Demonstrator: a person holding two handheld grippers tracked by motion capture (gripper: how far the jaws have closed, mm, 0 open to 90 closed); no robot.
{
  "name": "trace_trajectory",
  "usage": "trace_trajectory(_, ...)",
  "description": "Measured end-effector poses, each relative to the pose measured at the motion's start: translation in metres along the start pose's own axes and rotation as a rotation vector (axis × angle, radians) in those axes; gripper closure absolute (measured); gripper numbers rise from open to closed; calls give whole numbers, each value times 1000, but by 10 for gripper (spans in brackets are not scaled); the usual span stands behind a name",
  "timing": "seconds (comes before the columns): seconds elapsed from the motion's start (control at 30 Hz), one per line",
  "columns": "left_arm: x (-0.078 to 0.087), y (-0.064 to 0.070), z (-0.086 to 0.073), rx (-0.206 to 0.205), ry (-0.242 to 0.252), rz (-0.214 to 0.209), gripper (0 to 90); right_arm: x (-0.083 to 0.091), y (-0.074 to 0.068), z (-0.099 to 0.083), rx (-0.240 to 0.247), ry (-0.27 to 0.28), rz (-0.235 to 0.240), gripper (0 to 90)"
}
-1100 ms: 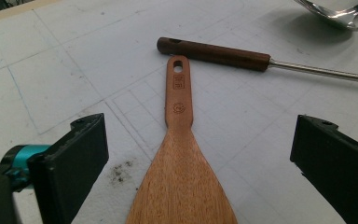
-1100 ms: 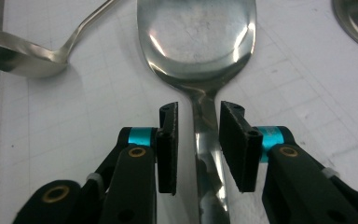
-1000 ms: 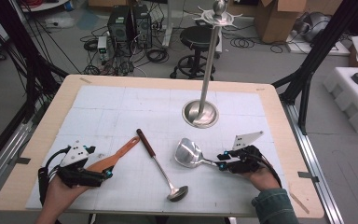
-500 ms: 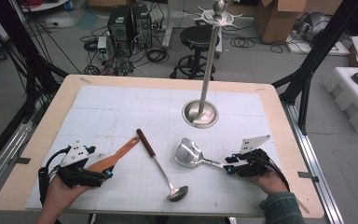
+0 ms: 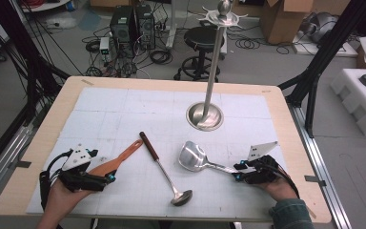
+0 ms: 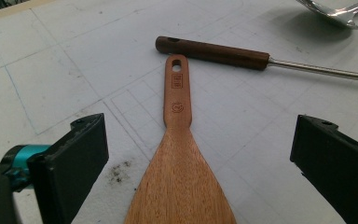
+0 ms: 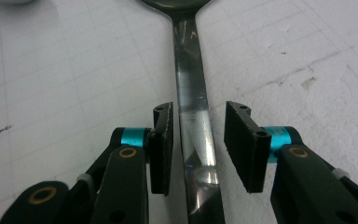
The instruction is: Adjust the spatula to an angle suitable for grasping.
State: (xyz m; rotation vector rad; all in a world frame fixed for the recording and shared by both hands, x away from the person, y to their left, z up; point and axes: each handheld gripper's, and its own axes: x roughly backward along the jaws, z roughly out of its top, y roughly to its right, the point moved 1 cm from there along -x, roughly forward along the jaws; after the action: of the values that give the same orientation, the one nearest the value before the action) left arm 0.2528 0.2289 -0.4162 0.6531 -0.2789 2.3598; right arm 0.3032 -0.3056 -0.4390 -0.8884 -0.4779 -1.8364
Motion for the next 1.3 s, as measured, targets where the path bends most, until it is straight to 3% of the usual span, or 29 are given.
trace_trajectory(0.47,0,0,0,-2,-3,-1,47,-5,-1,1,51,-21,5,725)
trace_trajectory(1.3,-3,1,0,0,-3,-6,47,-9,-3,5,57,-18,8,722)
